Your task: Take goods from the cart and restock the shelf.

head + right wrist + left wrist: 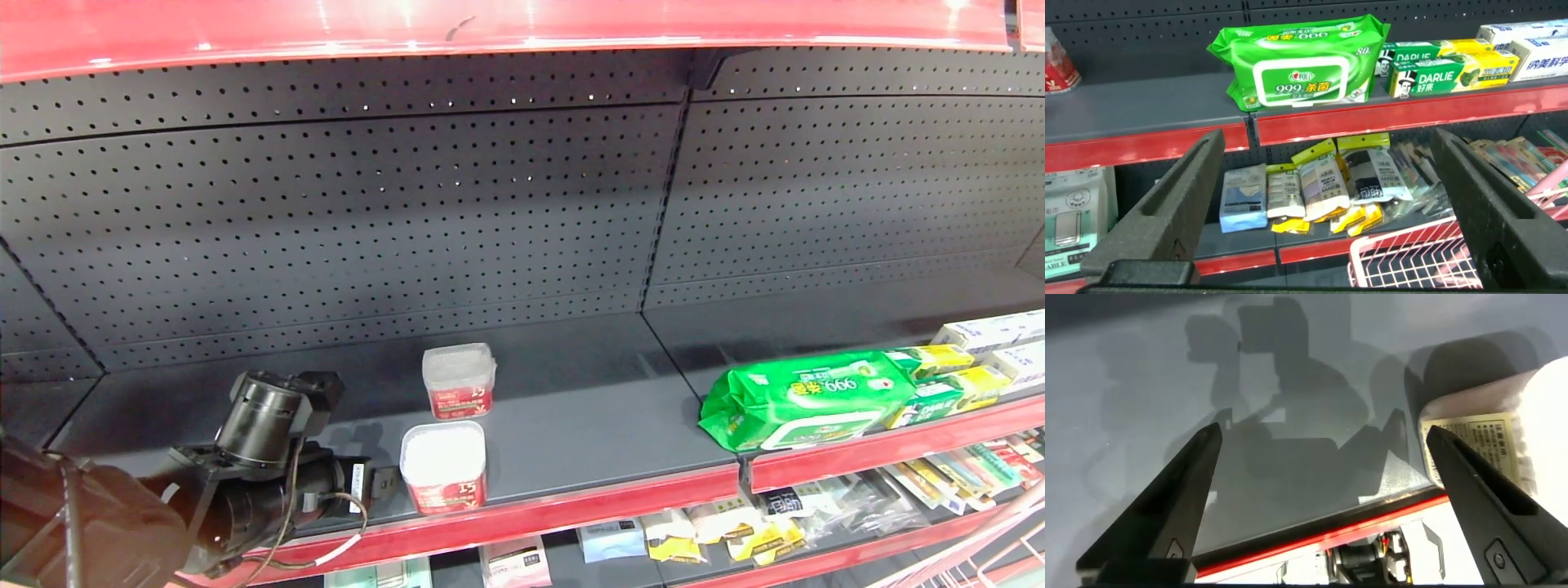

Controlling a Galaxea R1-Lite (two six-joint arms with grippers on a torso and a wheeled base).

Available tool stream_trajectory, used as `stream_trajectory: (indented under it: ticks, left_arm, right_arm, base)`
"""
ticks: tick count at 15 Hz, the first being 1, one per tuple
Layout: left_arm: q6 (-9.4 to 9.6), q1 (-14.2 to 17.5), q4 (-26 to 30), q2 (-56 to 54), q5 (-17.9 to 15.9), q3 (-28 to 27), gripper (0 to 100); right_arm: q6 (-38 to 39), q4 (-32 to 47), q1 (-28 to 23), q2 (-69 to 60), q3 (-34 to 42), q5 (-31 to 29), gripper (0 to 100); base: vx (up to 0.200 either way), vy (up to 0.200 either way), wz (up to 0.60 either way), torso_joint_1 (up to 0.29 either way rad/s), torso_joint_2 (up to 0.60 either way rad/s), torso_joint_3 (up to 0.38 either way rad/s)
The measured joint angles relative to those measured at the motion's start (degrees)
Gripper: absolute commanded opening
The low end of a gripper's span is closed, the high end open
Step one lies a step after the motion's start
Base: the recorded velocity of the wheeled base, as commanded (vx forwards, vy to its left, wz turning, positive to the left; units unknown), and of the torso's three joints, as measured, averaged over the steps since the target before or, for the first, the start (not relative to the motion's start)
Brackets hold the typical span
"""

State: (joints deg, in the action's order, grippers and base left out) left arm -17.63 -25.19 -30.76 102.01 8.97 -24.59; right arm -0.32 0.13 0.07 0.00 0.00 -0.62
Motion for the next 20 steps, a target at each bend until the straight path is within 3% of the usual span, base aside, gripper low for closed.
stream_trajectory:
  ticks: [20]
  left_arm:
    - [-0.11, -1.62, 0.02, 2.34, -0.13, -2.89, 100]
  right_arm:
    - [0.00, 0.05, 0.00, 0.00, 0.00, 0.00, 100]
  base:
    - [0.000, 0.000, 0.00, 0.000, 0.00, 0.000]
